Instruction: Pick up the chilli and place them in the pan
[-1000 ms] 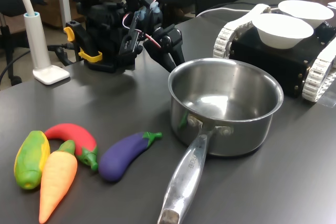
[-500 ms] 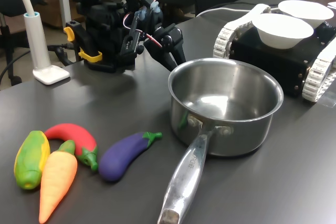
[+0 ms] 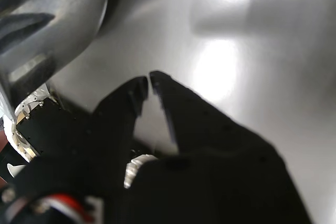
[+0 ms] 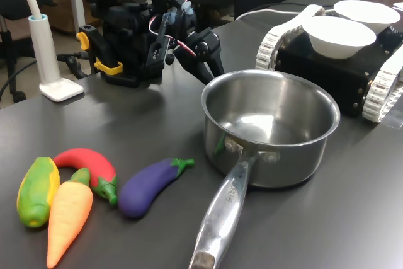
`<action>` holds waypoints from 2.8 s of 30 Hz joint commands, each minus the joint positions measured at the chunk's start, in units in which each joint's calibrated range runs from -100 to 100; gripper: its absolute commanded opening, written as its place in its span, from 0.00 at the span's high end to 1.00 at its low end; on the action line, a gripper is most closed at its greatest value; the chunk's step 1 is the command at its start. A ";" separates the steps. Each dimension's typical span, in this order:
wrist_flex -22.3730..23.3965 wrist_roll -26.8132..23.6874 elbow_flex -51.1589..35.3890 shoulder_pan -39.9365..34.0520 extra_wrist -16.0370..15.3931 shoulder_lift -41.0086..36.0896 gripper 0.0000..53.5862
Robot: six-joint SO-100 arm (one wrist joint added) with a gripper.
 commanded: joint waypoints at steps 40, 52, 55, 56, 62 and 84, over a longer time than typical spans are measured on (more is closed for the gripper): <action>4.71 4.54 -29.81 20.57 -0.80 23.12 1.00; 10.34 4.20 -48.17 23.67 -0.80 27.26 1.00; 11.54 3.81 -54.16 24.93 -0.80 29.37 1.00; 11.79 3.76 -55.80 25.39 -0.80 29.87 1.00; 13.67 3.42 -64.43 27.22 -0.80 33.33 1.00; 17.59 4.54 -87.42 37.20 -0.80 47.00 0.98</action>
